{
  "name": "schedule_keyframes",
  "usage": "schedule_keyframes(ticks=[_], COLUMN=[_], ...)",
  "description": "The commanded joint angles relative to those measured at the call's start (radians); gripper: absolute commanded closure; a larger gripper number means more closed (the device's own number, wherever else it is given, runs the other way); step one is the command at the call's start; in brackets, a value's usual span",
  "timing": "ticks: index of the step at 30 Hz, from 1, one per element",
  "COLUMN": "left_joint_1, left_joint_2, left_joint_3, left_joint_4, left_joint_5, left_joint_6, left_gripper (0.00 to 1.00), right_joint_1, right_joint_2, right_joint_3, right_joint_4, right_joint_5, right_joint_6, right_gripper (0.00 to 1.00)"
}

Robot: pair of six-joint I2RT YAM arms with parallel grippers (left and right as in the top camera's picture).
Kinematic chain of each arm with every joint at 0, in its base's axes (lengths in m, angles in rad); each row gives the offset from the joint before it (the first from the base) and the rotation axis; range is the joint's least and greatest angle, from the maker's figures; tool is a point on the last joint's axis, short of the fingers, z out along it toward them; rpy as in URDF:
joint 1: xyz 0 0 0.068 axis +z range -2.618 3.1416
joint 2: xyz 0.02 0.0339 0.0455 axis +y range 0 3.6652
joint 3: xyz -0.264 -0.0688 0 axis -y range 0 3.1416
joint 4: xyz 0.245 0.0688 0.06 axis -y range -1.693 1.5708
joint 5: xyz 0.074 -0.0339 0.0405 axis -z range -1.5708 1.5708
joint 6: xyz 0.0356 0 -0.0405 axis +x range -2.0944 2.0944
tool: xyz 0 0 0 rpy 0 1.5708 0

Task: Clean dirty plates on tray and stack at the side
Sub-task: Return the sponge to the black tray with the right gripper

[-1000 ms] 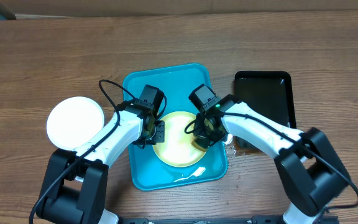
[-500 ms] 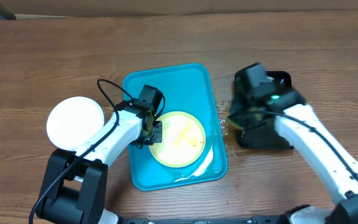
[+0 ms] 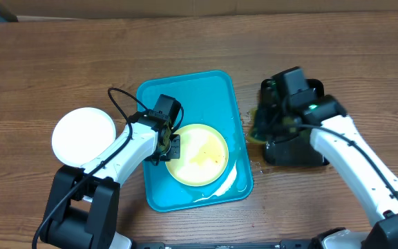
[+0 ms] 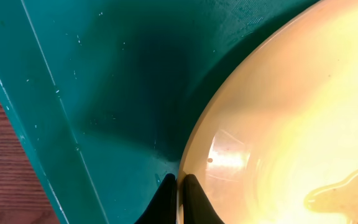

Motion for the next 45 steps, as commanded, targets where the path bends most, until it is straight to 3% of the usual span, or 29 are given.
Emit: schedule_keyframes(ticks=[1,9,15,18,29,38,45], left_joint_1=[0.006,0.006,0.006,0.006,0.007,0.007,0.007], left_joint_2=[0.005,0.005,0.005,0.005,0.005,0.005,0.005], left_joint_3=[-0.01,-0.01,-0.01,-0.01,-0.01,-0.01,-0.009], left_joint_4=[-0.004,-0.004,-0.004,-0.004,-0.003,-0.003,-0.003], left_joint_5=[-0.031,-0.031,-0.031,-0.031,-0.032,-0.032,-0.032], left_joint_6=[-0.014,-0.014,-0.014,-0.014,-0.014,-0.014,-0.014], left_gripper=[0.96,0.96,0.95,0.96,0.96,0.96,0.96], right_joint_1=[0.09,0.362,0.47,0.473,0.341,0.348,0.341], right_joint_2=[0.004,0.082,0.248,0.32,0.337,0.337,0.309], right_joint_3=[-0.032,-0.182,-0.204,-0.204,-0.111,0.018,0.089], right_joint_4=[0.056,0.357,0.603,0.62,0.284,0.016,-0.084], right_joint_5=[-0.048,0.16,0.207,0.209,0.287,0.516,0.562], right_joint_6=[0.064,0.343,0.326,0.326,0.409,0.404,0.404], right_gripper=[0.96,0.96,0.96,0.96,0.96,0.96,0.96])
